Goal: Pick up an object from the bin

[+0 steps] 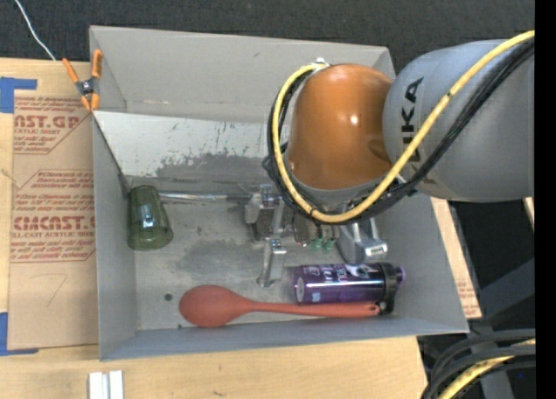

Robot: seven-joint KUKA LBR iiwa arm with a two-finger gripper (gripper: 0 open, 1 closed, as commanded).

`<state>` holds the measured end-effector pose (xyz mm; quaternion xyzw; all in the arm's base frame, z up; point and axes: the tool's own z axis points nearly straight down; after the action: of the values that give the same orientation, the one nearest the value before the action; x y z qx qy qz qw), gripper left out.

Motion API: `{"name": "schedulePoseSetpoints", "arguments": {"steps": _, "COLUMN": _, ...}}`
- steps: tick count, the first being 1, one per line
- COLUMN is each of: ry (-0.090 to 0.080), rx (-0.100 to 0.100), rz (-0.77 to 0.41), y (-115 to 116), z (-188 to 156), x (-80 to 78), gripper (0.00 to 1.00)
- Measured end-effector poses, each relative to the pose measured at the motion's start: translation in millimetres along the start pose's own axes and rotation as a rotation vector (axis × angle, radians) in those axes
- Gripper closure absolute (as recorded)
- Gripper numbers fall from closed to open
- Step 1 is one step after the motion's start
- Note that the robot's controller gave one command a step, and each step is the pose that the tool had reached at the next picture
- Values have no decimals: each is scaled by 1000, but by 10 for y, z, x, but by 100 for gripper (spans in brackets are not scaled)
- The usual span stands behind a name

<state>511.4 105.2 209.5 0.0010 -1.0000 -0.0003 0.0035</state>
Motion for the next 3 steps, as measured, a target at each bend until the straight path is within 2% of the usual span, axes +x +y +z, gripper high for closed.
{"name": "schedulePoseSetpoints", "arguments": {"steps": 1, "ry": -8, "rx": -1, "rz": 2, "y": -8, "z": -47, "x": -16, "gripper": 0}}
{"name": "schedulePoseSetpoints", "arguments": {"steps": 2, "ry": -6, "rx": -2, "rz": 6, "y": -398, "z": 1162, "x": -222, "gripper": 0}}
{"name": "schedulePoseSetpoints", "arguments": {"steps": 3, "ry": -16, "rx": -1, "rz": -101, "y": -408, "z": 1088, "x": -640, "gripper": 0}}
